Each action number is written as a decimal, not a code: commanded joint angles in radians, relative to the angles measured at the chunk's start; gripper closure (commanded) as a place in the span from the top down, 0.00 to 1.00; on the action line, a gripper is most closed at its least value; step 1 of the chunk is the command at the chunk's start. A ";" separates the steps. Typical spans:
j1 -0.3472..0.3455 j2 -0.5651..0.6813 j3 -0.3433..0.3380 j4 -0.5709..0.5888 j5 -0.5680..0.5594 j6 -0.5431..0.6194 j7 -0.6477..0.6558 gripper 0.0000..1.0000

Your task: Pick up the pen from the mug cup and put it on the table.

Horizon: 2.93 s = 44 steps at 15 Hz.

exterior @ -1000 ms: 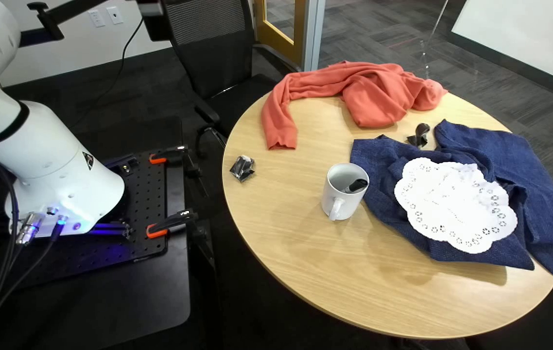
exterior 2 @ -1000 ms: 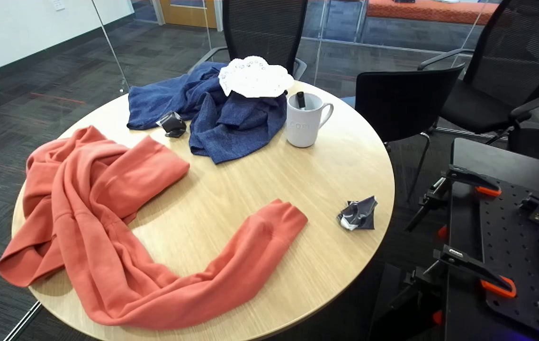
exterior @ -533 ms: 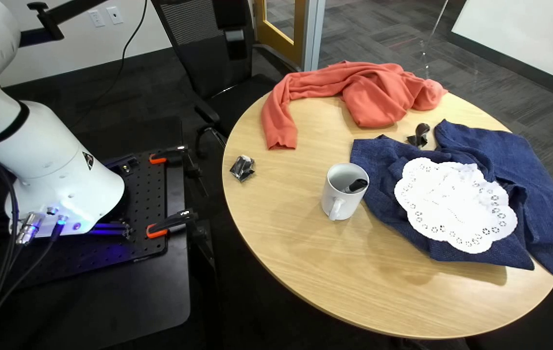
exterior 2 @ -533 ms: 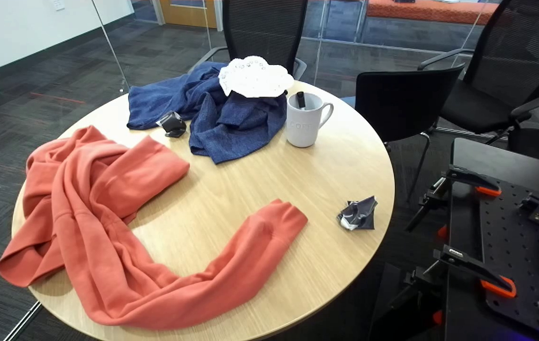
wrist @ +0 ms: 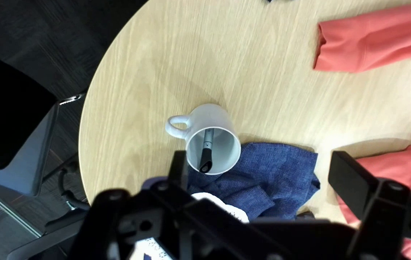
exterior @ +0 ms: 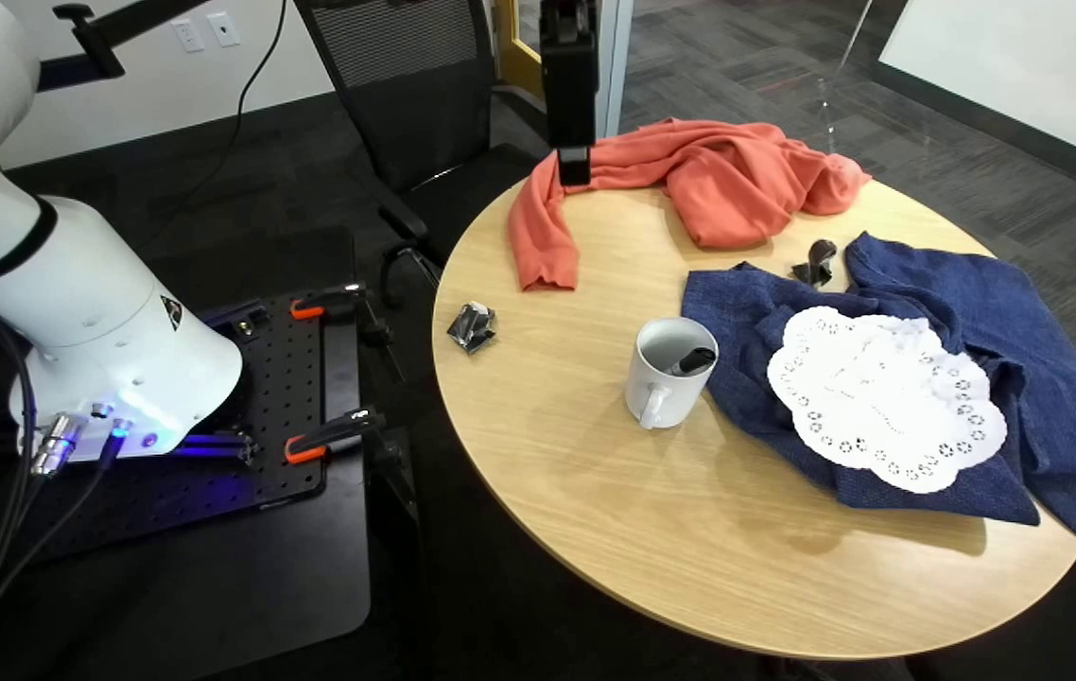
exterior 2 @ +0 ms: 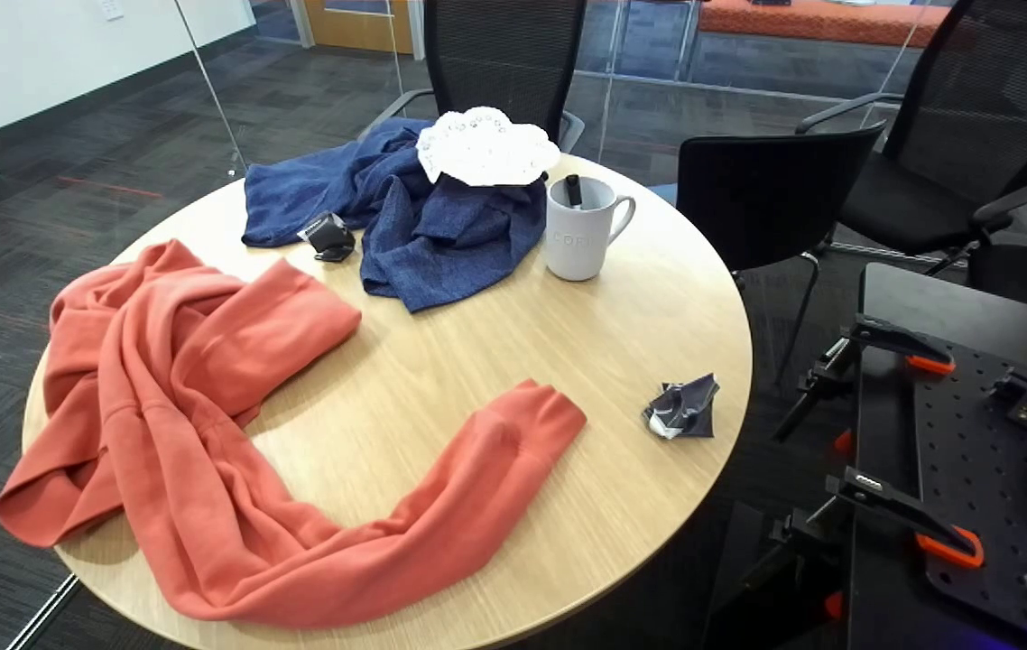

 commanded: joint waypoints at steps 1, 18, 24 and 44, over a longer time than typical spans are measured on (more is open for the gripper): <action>-0.023 0.096 0.033 0.007 0.018 0.120 0.088 1.00; -0.009 0.252 0.041 -0.002 0.046 0.280 0.161 1.00; -0.010 0.371 0.049 0.024 0.016 0.432 0.217 1.00; -0.008 0.651 -0.018 0.197 0.058 0.485 0.225 0.56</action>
